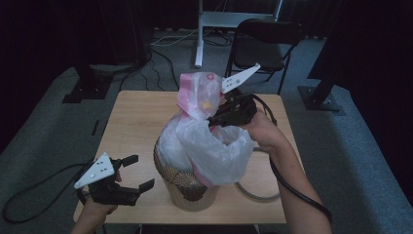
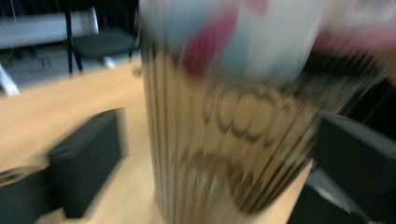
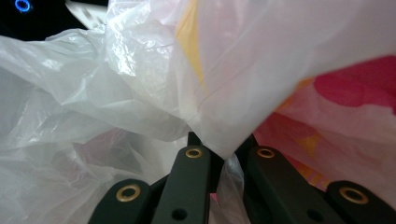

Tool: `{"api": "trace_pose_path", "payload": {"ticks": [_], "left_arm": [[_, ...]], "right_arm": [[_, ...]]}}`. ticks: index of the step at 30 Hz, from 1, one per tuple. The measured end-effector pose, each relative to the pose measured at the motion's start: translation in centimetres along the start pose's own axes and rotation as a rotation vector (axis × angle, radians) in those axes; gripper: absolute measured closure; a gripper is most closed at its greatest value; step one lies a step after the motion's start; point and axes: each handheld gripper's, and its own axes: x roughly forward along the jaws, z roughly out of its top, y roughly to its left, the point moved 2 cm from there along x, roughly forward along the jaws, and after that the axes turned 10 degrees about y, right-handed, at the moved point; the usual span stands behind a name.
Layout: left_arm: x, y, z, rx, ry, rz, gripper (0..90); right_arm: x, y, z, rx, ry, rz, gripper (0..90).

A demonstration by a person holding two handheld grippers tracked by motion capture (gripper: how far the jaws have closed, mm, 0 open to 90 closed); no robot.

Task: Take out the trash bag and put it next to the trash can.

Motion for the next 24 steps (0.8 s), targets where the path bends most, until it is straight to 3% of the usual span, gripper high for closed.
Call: {"api": "trace_pose_path", "payload": {"ticks": [3,6,7,14,18,24], "left_arm": [[1.0,0.8,-1.9,-0.03,0.04,0.025,0.0],[1.9,1.7,-3.8,-0.06,0.039,0.063,0.0],[2.3,2.1,-4.4,-0.074,0.058,0.051,0.0],[4.8,4.2,-8.8,-0.108,0.184,0.134,0.0],[5.7,5.2,-10.5,-0.154,0.225,0.146,0.0],[6.3,5.7,-11.7,-0.165,0.271,0.15,0.0]], "right_arm": [[-1.2,0.1,0.7,-0.007,-0.02,-0.018,89.7],[-2.4,0.2,1.2,-0.008,-0.052,-0.024,89.7],[-2.9,0.3,1.4,-0.008,-0.065,-0.033,89.7],[-6.1,-0.3,2.5,0.02,-0.168,-0.096,89.7],[-7.5,-1.3,2.8,0.048,-0.222,-0.141,89.6],[-8.7,-3.3,2.3,0.111,-0.284,-0.233,89.6]]}}
